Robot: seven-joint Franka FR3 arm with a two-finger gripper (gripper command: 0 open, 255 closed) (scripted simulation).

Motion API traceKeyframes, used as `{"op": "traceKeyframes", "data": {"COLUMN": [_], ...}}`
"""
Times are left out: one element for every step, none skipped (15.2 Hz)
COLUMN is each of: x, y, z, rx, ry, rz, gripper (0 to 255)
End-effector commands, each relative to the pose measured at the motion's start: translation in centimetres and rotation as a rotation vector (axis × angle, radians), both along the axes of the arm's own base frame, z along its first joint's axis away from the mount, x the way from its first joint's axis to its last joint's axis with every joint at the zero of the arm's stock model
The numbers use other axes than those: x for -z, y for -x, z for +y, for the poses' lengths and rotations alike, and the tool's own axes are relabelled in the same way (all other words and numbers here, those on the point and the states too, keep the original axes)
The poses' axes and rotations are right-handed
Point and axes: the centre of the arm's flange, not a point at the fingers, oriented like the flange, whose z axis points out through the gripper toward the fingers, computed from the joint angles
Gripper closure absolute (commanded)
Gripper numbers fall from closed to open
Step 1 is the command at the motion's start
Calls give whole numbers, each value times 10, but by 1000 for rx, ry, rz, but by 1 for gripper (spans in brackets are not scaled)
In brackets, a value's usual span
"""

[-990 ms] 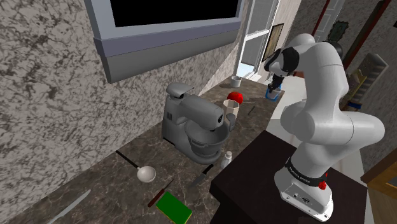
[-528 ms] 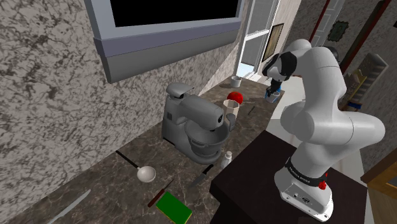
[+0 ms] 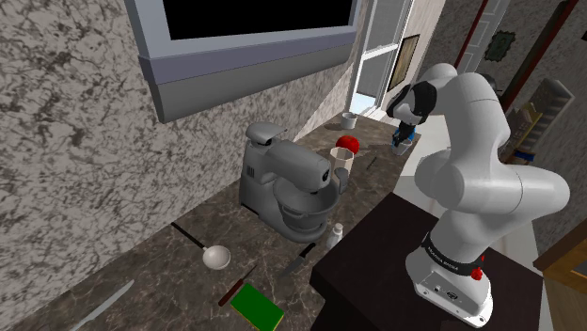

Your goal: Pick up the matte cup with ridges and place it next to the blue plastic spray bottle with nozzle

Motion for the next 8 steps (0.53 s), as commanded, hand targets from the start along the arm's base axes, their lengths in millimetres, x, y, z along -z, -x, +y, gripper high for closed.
{"op": "traceKeyframes", "data": {"x": [0,0,0,0,0,0,0,0], "y": [0,0,0,0,0,0,0,0], "z": [0,0,0,0,0,0,0,0], "rx": [0,0,0,0,0,0,0,0], "ry": [1,1,1,1,1,1,1,1], "rz": [0,0,0,0,0,0,0,0], "gripper": [255,255,255,255,0,0,0,0]}}
